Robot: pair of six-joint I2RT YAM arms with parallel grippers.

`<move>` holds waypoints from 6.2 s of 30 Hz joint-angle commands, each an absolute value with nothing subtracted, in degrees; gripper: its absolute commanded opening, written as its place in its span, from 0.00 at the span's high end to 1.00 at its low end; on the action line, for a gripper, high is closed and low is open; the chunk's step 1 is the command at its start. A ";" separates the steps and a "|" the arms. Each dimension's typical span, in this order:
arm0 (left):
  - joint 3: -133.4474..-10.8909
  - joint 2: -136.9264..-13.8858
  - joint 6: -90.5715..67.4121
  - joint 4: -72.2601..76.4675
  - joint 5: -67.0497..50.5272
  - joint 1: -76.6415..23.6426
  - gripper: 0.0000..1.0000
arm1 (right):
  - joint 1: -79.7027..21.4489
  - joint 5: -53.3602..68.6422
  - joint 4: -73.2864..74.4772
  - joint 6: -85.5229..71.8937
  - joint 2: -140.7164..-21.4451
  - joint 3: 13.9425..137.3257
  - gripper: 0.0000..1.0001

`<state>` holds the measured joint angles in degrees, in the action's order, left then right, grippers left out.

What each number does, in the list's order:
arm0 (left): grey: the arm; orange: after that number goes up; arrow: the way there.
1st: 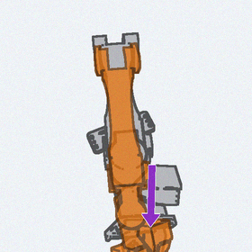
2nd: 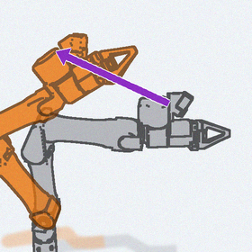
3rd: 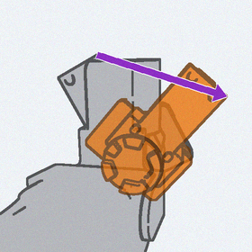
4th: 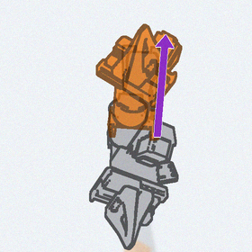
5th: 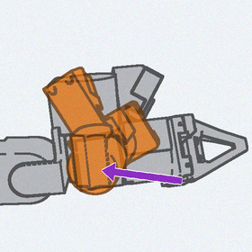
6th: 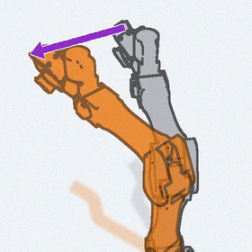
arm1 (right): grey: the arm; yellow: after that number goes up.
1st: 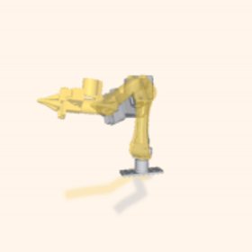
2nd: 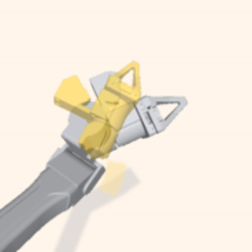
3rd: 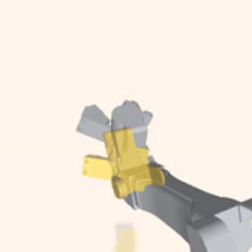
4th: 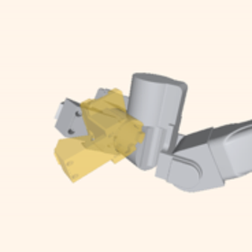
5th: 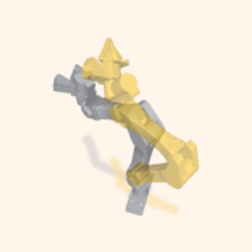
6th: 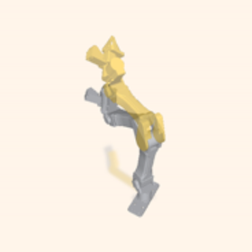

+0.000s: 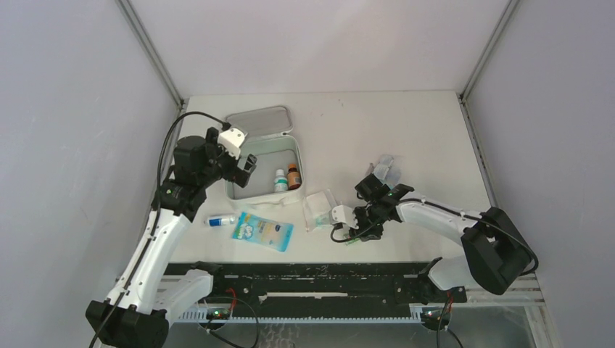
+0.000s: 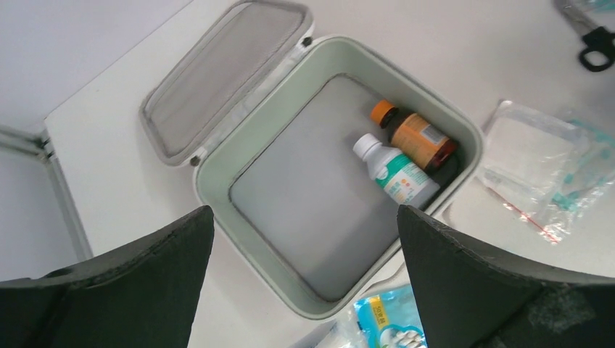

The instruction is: Organize the medicine kit

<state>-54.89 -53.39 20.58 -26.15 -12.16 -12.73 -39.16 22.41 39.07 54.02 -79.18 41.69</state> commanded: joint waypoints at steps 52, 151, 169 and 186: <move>-57.79 -83.38 -40.82 8.15 -54.04 -27.36 0.66 | -36.04 25.71 37.71 27.86 -82.88 75.67 0.70; -82.04 -116.29 -17.19 -14.99 -36.62 -6.85 0.48 | -20.52 31.87 37.35 24.11 -69.57 62.84 0.30; -80.38 -109.20 -8.44 -19.16 -29.69 -6.81 0.21 | -20.48 30.97 36.67 24.34 -69.24 62.24 0.28; -68.50 -90.78 2.56 -11.72 -21.10 -6.85 0.01 | -20.43 29.60 35.92 24.33 -68.82 62.06 0.26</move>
